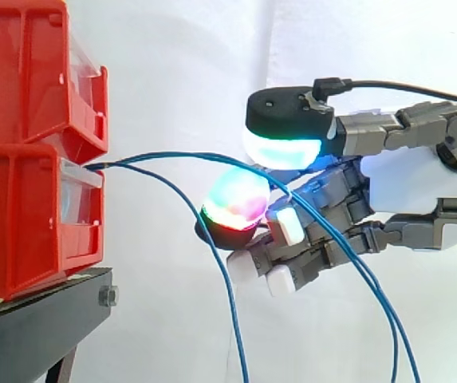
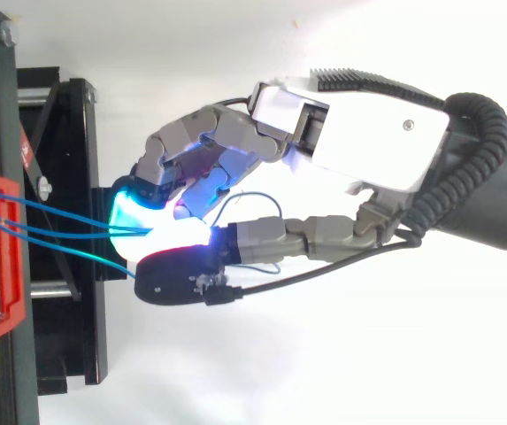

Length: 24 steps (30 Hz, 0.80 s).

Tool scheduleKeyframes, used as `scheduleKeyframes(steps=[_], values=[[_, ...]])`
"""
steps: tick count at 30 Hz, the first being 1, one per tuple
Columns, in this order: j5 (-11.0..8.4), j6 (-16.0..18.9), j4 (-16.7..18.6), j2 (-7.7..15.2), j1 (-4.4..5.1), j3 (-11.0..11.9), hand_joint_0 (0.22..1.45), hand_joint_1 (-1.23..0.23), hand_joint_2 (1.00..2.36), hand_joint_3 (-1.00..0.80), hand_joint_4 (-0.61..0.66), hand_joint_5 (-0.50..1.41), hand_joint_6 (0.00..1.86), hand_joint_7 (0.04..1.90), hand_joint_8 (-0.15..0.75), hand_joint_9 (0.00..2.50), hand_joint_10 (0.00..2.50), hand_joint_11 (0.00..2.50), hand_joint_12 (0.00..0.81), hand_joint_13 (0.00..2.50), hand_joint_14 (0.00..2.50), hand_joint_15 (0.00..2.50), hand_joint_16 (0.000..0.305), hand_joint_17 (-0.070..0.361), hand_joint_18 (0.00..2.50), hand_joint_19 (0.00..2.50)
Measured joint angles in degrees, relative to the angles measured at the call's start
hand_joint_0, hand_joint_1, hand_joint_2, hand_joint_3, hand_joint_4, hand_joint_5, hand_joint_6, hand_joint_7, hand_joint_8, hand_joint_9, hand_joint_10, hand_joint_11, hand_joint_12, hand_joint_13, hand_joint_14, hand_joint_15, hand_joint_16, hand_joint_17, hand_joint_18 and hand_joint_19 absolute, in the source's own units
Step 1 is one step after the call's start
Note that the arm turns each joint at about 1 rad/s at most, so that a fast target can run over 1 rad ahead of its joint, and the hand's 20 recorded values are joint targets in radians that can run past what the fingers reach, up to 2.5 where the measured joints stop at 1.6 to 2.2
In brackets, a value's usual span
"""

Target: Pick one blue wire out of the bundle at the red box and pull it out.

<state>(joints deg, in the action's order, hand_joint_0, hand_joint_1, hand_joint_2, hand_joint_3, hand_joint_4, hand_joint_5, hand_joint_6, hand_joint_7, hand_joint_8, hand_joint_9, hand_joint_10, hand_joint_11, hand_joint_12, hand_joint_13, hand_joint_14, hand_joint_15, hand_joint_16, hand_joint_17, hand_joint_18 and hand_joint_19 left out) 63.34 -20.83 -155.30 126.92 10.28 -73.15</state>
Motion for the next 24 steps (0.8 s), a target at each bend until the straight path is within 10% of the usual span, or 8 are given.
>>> scheduleKeyframes(steps=[15, 24], values=[[0.03, -0.06, -0.09, 0.00, 0.05, 0.03, 0.61, -0.77, 1.01, -0.11, 0.25, -0.15, 0.84, 0.74, 0.311, 1.11, 0.03, 0.85, 0.406, 0.76, 0.02, 0.44, 0.062, 0.139, 0.63, 0.59], [0.03, -0.15, -0.09, 0.01, 0.09, 0.02, 0.56, -0.64, 1.01, -0.25, 0.26, -0.11, 0.76, 0.86, 0.306, 1.13, 0.02, 0.77, 0.407, 0.76, 0.02, 0.45, 0.063, 0.143, 0.63, 0.61]])
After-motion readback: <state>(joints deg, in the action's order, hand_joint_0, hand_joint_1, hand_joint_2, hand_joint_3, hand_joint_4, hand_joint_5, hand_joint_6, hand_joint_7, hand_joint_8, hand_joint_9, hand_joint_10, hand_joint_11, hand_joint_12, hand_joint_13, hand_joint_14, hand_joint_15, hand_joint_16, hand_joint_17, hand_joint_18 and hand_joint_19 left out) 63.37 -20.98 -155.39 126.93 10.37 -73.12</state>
